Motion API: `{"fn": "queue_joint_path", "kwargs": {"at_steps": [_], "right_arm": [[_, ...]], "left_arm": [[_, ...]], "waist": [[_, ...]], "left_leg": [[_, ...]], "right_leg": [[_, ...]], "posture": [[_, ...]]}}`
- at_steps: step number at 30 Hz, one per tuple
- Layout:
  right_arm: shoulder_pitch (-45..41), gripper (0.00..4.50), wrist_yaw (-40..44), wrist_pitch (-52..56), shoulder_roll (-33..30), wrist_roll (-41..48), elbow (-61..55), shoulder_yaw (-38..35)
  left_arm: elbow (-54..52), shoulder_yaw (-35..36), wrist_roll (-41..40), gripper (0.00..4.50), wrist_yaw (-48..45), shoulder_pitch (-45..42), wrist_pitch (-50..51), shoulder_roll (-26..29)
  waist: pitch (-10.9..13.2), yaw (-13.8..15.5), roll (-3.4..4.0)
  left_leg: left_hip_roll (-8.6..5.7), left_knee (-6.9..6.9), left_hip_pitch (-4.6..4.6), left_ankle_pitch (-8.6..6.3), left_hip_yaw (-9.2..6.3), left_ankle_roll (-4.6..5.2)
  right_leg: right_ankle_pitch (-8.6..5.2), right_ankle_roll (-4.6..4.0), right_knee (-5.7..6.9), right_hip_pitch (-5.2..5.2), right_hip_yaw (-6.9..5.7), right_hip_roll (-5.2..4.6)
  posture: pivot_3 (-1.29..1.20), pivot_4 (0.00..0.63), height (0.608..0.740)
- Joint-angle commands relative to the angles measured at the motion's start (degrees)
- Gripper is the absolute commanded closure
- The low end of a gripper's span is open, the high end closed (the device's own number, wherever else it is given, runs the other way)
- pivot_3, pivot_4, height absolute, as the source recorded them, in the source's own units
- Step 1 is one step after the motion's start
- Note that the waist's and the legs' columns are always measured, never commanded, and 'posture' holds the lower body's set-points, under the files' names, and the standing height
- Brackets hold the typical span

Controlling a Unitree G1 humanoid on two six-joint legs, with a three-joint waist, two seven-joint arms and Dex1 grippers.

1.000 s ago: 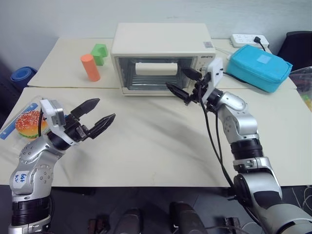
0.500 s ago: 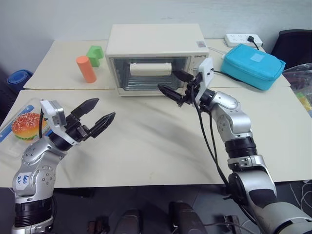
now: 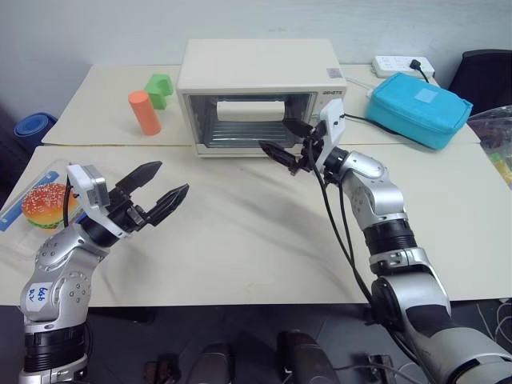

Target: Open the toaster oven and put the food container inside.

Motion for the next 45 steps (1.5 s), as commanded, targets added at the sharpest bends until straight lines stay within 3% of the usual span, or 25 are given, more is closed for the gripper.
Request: {"fn": "queue_joint_path", "kwargs": {"at_steps": [1, 8, 17, 22, 33, 38, 45], "right_arm": [[-2.0, 0.02, 0.1, -2.5, 0.8, 0.5, 0.3, -1.7], [-2.2, 0.02, 2.0, -4.1, 2.1, 1.8, 0.6, -2.4], [7.5, 0.02, 9.7, -5.1, -1.7, -2.3, -9.2, 3.9], [11.0, 0.00, 10.5, -6.2, -3.1, -4.1, -10.4, 5.4], [12.3, 0.00, 9.2, -9.0, -3.0, -6.0, -10.0, 5.0], [14.3, 0.00, 9.2, -9.6, -3.9, -5.2, -12.1, 3.8], [24.0, 0.00, 10.3, -9.3, -7.2, -2.1, -21.3, 1.6]], "left_arm": [[-0.6, 1.5, 0.0, 0.00, -0.3, -0.4, -1.2, 0.6], [-0.6, 1.2, 0.2, 0.00, -0.4, -0.2, -1.5, 0.0], [3.7, 2.1, 0.7, 0.00, -0.8, -1.9, -2.3, 0.5], [13.1, 2.6, 2.6, 1.24, -1.3, -9.9, -4.6, 1.8], [50.8, -7.0, 19.0, 4.47, -3.3, -39.3, -20.0, -2.0], [58.1, -9.8, 21.8, 4.47, -7.5, -44.9, -23.7, -4.5], [55.1, -12.3, 22.5, 4.47, -14.8, -40.8, -20.4, -4.0]], "waist": [[0.0, 0.0, 0.00], [0.0, 0.0, 0.00], [0.0, 0.0, 0.00], [0.0, 0.6, -0.03], [0.0, 0.7, -0.06], [0.0, 0.6, -0.07], [0.1, 0.7, -0.10]], "left_leg": [[0.00, -0.01, 0.00, 0.00, 0.00, 0.00], [0.00, 0.01, 0.00, 0.00, 0.00, 0.00], [0.00, -0.05, 0.00, -0.01, 0.00, 0.00], [0.00, 0.04, 0.00, 0.01, 0.01, -0.01], [-0.11, 0.11, -0.08, 0.01, 0.07, 0.00], [-0.13, 0.11, -0.17, -0.02, 0.21, 0.04], [-0.13, 0.24, -0.33, -0.03, 0.51, 0.05]], "right_leg": [[0.00, 0.00, -0.01, 0.00, 0.00, 0.00], [0.00, 0.00, 0.00, 0.00, 0.00, 0.00], [0.00, 0.00, -0.05, -0.01, 0.00, 0.00], [0.00, 0.00, -0.03, -0.01, 0.00, 0.01], [0.01, 0.01, 0.06, -0.10, -0.28, 0.03], [0.02, 0.03, 0.08, -0.24, -0.33, 0.02], [0.02, 0.04, 0.46, -0.59, -0.22, -0.03]], "posture": [[0.00, 0.150, 0.740], [0.00, 0.150, 0.740], [0.00, 0.150, 0.740], [0.00, 0.150, 0.740], [0.00, 0.150, 0.740], [0.00, 0.150, 0.740], [0.00, 0.150, 0.740]]}}
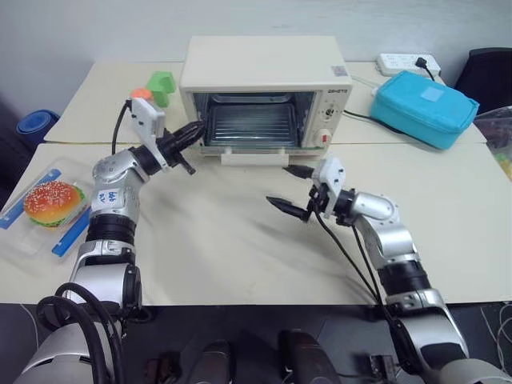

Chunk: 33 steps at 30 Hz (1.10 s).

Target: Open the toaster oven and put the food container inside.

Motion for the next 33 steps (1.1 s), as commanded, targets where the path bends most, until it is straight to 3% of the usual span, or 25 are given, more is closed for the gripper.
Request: {"fn": "queue_joint_path", "kwargs": {"at_steps": [1, 6, 11, 16, 20, 25, 28, 31, 33], "right_arm": [[4.4, 0.00, 0.6, -0.6, -2.1, 3.0, -6.9, -2.7], [17.9, 0.00, 1.0, -1.3, -6.6, 6.3, -15.6, -7.6], [27.0, 0.00, 2.6, -2.0, -10.2, 9.8, -19.9, -12.5], [28.7, 0.00, 2.5, -1.9, -11.5, 11.5, -21.1, -14.1], [26.9, 0.00, 2.2, 0.3, -11.7, 13.4, -21.4, -14.5], [22.8, 0.00, 5.4, 1.5, -10.8, 17.2, -23.1, -12.6], [21.1, 0.00, 6.6, 1.2, -9.5, 17.6, -23.4, -10.5], [20.3, 0.00, 7.0, 0.8, -8.7, 17.8, -23.4, -9.4], [19.5, 0.00, 7.2, 0.8, -7.3, 17.9, -25.0, -7.4]], "left_arm": [[-4.0, -0.9, 0.3, 4.47, -2.9, 2.8, 1.8, 1.3], [-10.3, -3.2, 3.4, 4.47, -1.9, 9.9, 2.3, 2.1], [-16.6, -4.3, 4.5, 4.47, 4.0, 16.3, 3.8, -2.2], [-20.0, -5.2, 7.6, 4.47, 9.3, 19.8, 3.9, -3.0], [-28.2, -0.8, 1.6, 4.47, 13.3, 23.2, 8.6, -5.4], [-53.4, 10.6, -10.8, 3.33, 13.5, 39.0, 17.2, -0.7], [-65.1, 25.3, -18.5, 2.44, 16.4, 53.3, 21.6, 2.1], [-69.9, 33.5, -23.5, 1.53, 20.2, 60.9, 24.5, 2.1], [-68.0, 43.7, -28.6, 0.87, 22.2, 68.6, 26.0, 0.4]], "waist": [[0.0, -0.1, -0.02], [0.0, 0.2, -0.03], [0.0, 1.2, -0.05], [0.0, 1.5, -0.10], [0.0, 1.5, -0.10], [0.0, 0.8, -0.12], [0.0, -0.1, -0.11], [0.0, 0.2, -0.12], [0.0, 0.9, -0.11]], "left_leg": [[0.01, 0.08, 0.00, -0.01, 0.08, 0.02], [0.06, 0.20, 0.02, -0.04, 0.12, 0.06], [0.03, 0.34, 0.03, -0.12, 0.22, 0.21], [0.08, 0.42, 0.11, -0.14, 0.28, 0.24], [0.10, 0.41, 0.19, -0.16, 0.32, 0.25], [0.23, 0.38, 0.16, -0.22, 0.29, 0.17], [0.39, 0.25, 0.19, -0.29, 0.32, 0.09], [0.41, 0.17, 0.28, -0.37, 0.32, 0.22], [0.32, 0.22, 0.42, -0.56, 0.23, 0.57]], "right_leg": [[0.00, 0.01, 0.03, -0.01, 0.06, 0.01], [0.02, 0.03, 0.09, 0.00, 0.17, 0.03], [0.03, 0.05, 0.00, 0.01, 0.26, 0.00], [0.04, 0.07, 0.01, 0.06, 0.32, 0.06], [0.04, 0.07, 0.03, 0.10, 0.38, 0.06], [0.04, 0.07, -0.04, 0.08, 0.79, 0.09], [0.02, 0.04, -0.13, 0.04, 0.92, 0.19], [0.00, 0.00, -0.21, 0.13, 0.93, 0.17], [-0.01, -0.01, -0.34, 0.39, 0.82, 0.07]], "posture": [[0.00, 0.150, 0.740], [0.00, 0.150, 0.740], [0.00, 0.150, 0.740], [0.00, 0.150, 0.740], [0.00, 0.150, 0.740], [0.00, 0.150, 0.740], [0.00, 0.150, 0.740], [0.00, 0.150, 0.740], [0.00, 0.150, 0.740]]}}
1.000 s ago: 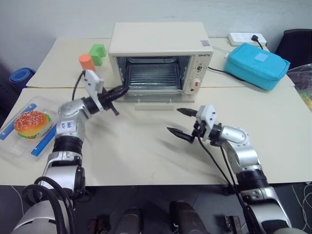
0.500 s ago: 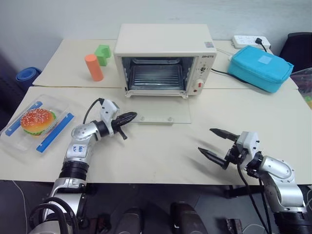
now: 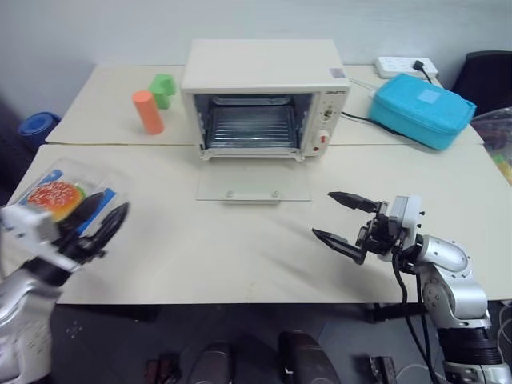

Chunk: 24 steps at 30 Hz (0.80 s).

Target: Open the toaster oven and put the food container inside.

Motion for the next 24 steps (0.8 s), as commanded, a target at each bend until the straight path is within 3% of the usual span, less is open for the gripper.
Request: {"fn": "queue_joint_path", "kwargs": {"at_steps": [1, 3, 10, 16, 20, 24], "right_arm": [[-1.5, 0.00, 0.2, -0.4, 1.8, 1.4, -4.3, 2.2], [-2.0, 0.00, -0.5, 0.9, 2.8, 2.4, -7.2, 3.7], [-4.2, 0.00, -0.7, 2.7, 4.0, 3.4, -9.5, 5.8], [-3.9, 0.00, 0.8, 2.0, 2.7, 3.1, -8.4, 4.8], [-4.0, 0.00, 1.3, 1.0, 2.0, 2.7, -7.5, 4.2], [-4.0, 0.00, 1.2, 0.4, 1.9, 2.1, -6.8, 4.0]], "left_arm": [[-0.1, 14.0, -8.8, 0.53, 3.5, 8.4, 2.4, -2.1], [3.1, 18.4, -10.5, 0.03, 5.2, 12.2, 3.1, -3.2], [11.6, 23.2, -13.7, 0.03, 11.9, 14.4, 7.5, -1.3], [14.9, 24.5, -17.9, 0.03, 25.1, 7.1, 19.6, 10.1], [21.0, 23.7, -22.1, 0.03, 31.7, 3.3, 33.7, 19.1], [27.4, 21.5, -21.0, 0.03, 36.4, -3.1, 39.9, 23.5]], "waist": [[0.0, 0.1, 0.00], [0.0, 0.1, -0.01], [-0.1, 1.1, -0.21], [-0.2, 0.9, -0.35], [-0.2, -0.1, -0.26], [-0.1, -0.8, -0.21]], "left_leg": [[0.02, 0.01, 0.13, -0.02, -0.01, 0.03], [0.04, 0.01, 0.31, -0.13, -0.05, 0.14], [-0.02, 0.00, 0.23, -0.17, -0.41, 0.15], [-0.03, -0.02, 0.14, -0.17, -0.62, 0.13], [-0.09, -0.20, 0.17, -0.18, -0.53, 0.11], [-0.13, -0.47, 0.17, -0.12, -0.54, 0.00]], "right_leg": [[0.00, 0.00, -0.18, 0.20, -0.03, 0.00], [0.00, 0.00, -0.28, 0.42, -0.09, -0.02], [-0.01, -0.02, -0.64, 0.64, -0.66, -0.24], [-0.02, -0.07, -0.65, 0.64, -0.83, -0.28], [-0.02, -0.07, -0.64, 0.55, -0.74, -0.29], [-0.03, -0.07, -0.60, 0.37, -0.78, -0.28]], "posture": [[0.00, 0.150, 0.740], [0.00, 0.150, 0.740], [0.00, 0.150, 0.740], [0.00, 0.150, 0.740], [0.00, 0.150, 0.740], [0.00, 0.150, 0.740]]}}
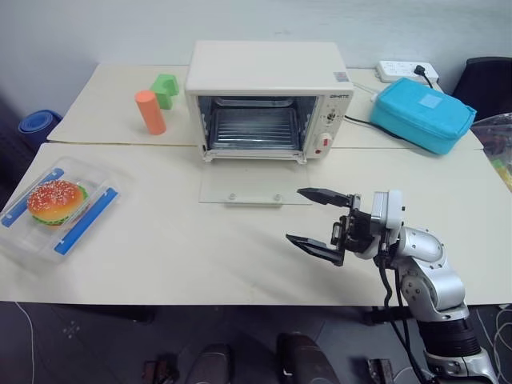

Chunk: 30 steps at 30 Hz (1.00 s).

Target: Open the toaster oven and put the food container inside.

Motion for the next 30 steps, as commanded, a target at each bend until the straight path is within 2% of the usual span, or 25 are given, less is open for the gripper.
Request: {"fn": "queue_joint_path", "kwargs": {"at_steps": [1, 9, 20, 23, 30], "right_arm": [[-0.3, 0.00, -0.2, -1.7, -0.4, -0.4, -0.4, -1.3], [-0.6, 0.00, -0.8, -1.8, -0.2, -0.9, 0.3, -0.9], [-1.2, 0.00, -1.3, -4.1, -0.3, -2.8, 2.7, -1.5], [-1.5, 0.00, -1.2, -4.9, -0.4, -3.1, 3.6, -1.4], [-3.0, 0.00, -0.2, -6.7, -1.0, -3.8, 6.4, -1.9]], "left_arm": [[4.3, -1.6, 0.9, 0.03, 2.4, -3.8, 4.4, 2.6], [12.6, -10.0, 8.6, 0.03, -2.6, -8.9, 5.2, 4.6], [14.5, -13.3, 16.6, 0.03, -10.3, -13.4, 1.5, 7.1], [15.1, -14.2, 18.3, 0.64, -11.0, -14.9, 1.0, 6.9], [17.7, -15.6, 21.2, 2.80, -11.5, -19.9, 1.9, 7.2]], "waist": [[0.0, -0.1, 0.00], [0.0, -0.1, -0.03], [0.0, -0.1, -0.03], [0.0, -0.1, -0.03], [0.0, -0.1, -0.03]], "left_leg": [[0.00, -0.03, -0.01, 0.04, 0.00, -0.07], [-0.02, -0.03, -0.02, 0.17, 0.04, -0.32], [-0.01, -0.04, -0.02, 0.21, 0.05, -0.38], [-0.01, -0.06, -0.02, 0.21, 0.05, -0.38], [-0.03, -0.02, -0.02, 0.21, 0.05, -0.38]], "right_leg": [[0.00, 0.00, -0.01, -0.01, -0.01, 0.01], [0.00, 0.00, -0.03, -0.02, 0.02, -0.02], [0.00, 0.00, -0.01, -0.04, 0.03, -0.04], [0.00, 0.00, -0.01, -0.05, 0.03, -0.04], [0.00, 0.00, 0.03, -0.05, 0.01, -0.04]], "posture": [[0.00, 0.150, 0.740], [0.00, 0.150, 0.740], [0.00, 0.150, 0.740], [0.00, 0.150, 0.740], [0.00, 0.150, 0.740]]}}
